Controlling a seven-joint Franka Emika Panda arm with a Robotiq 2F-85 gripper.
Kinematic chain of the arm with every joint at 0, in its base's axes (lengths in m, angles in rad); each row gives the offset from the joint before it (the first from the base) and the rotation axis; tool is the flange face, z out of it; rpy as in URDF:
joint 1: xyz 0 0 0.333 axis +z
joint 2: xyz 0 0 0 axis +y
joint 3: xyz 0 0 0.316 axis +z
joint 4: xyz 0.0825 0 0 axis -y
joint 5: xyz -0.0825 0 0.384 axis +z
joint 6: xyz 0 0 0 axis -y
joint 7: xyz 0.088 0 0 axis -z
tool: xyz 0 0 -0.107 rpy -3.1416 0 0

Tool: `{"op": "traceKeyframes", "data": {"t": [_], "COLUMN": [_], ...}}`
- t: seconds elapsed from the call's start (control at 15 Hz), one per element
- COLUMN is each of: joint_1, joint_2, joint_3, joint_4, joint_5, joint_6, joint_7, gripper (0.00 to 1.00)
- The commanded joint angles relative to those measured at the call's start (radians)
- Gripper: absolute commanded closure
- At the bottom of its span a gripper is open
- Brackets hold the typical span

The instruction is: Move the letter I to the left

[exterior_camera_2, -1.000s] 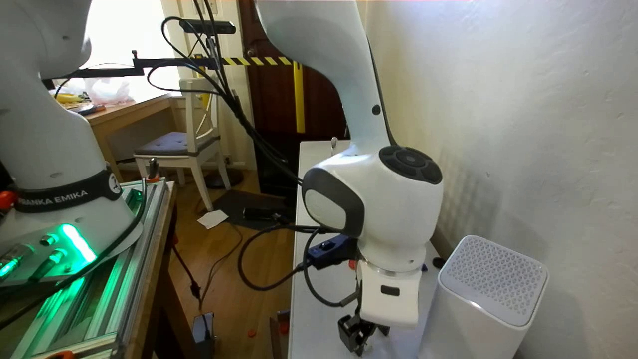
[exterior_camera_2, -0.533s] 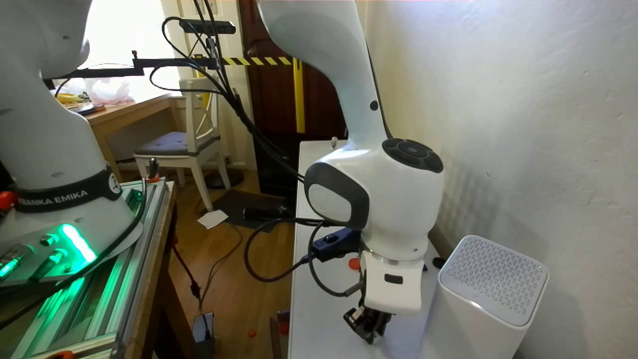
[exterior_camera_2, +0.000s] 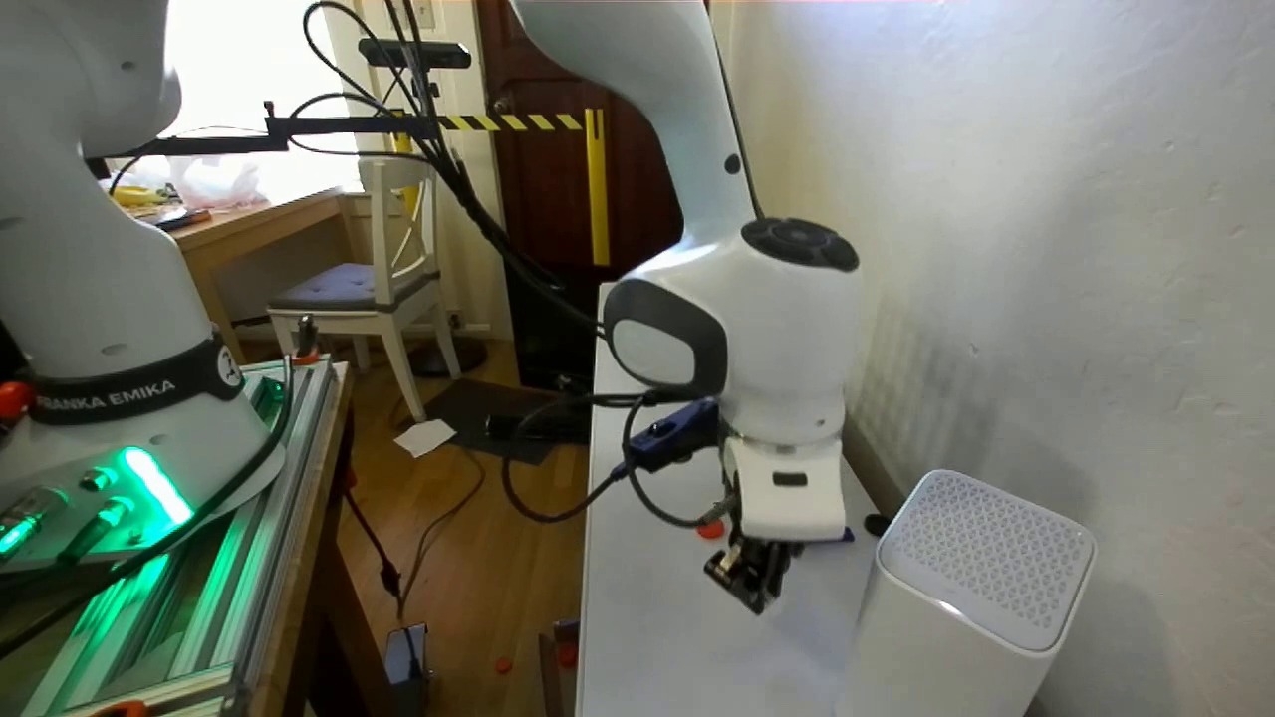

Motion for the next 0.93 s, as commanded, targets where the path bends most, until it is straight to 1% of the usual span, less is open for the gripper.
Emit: {"op": "traceKeyframes", "data": {"t": [0.0,0.07,0.27,0.4,0.53,0.6,0.73,0.87], "joint_1": [-0.039,-0.05,-0.086,-0.086,-0.072,0.038,0.109,0.184], "joint_2": [-0.222,-0.274,-0.436,-0.521,-0.564,-0.578,-0.58,-0.547], "joint_3": [0.163,0.212,0.351,0.414,0.451,0.373,0.351,0.33], "joint_4": [-0.175,-0.209,-0.306,-0.346,-0.344,-0.332,-0.3,-0.244], "joint_5": [0.044,0.055,0.131,0.182,0.201,0.214,0.155,0.072], "joint_6": [0.046,0.028,-0.118,-0.232,-0.335,-0.381,-0.44,-0.457], "joint_7": [-0.126,-0.153,-0.211,-0.252,-0.298,-0.328,-0.338,-0.321], "gripper": [0.95,0.95,0.95,0.95,0.95,0.95,0.95,0.95]}}
